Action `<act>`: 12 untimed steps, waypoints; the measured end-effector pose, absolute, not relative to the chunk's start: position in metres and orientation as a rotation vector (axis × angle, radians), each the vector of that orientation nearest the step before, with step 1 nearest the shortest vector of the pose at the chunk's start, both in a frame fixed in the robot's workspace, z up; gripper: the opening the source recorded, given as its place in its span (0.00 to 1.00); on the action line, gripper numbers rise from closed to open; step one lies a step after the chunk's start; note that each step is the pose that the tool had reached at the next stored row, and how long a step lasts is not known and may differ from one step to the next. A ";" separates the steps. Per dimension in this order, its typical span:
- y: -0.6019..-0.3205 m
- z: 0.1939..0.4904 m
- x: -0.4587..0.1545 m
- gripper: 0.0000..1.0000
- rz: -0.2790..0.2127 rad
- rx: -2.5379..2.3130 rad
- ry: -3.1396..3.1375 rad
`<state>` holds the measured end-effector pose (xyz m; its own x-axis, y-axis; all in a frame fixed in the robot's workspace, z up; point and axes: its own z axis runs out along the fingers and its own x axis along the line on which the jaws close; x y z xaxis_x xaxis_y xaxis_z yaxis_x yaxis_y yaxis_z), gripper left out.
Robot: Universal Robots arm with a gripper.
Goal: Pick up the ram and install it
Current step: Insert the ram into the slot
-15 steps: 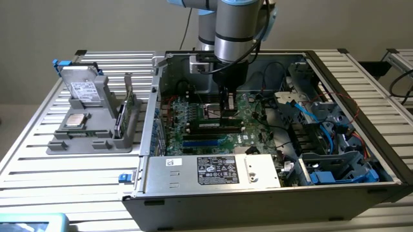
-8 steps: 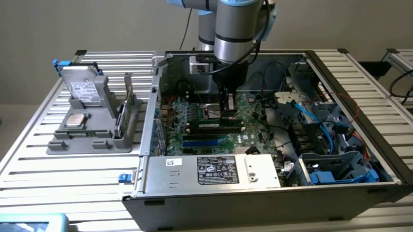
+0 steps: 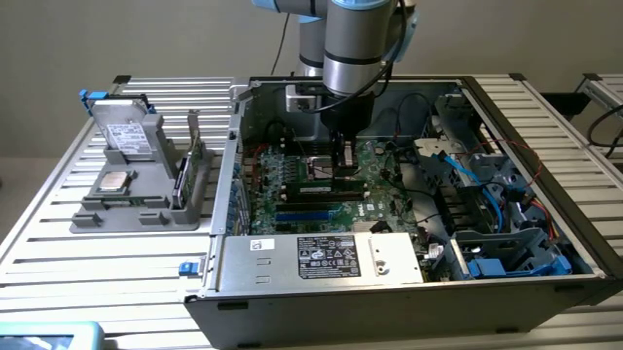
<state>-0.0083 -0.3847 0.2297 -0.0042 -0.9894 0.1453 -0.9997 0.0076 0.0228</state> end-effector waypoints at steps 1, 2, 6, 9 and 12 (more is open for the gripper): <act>-0.385 0.230 -0.008 0.12 0.131 2.128 -2.141; -0.385 0.229 -0.008 0.12 0.132 2.128 -2.141; -0.385 0.229 -0.008 0.12 0.136 2.128 -2.142; -0.385 0.229 -0.009 0.12 0.138 2.129 -2.143; -0.385 0.228 -0.010 0.12 0.139 2.129 -2.144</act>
<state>-0.0097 -0.3847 0.2282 -0.0059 -0.9891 0.1473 -0.9998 0.0086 0.0172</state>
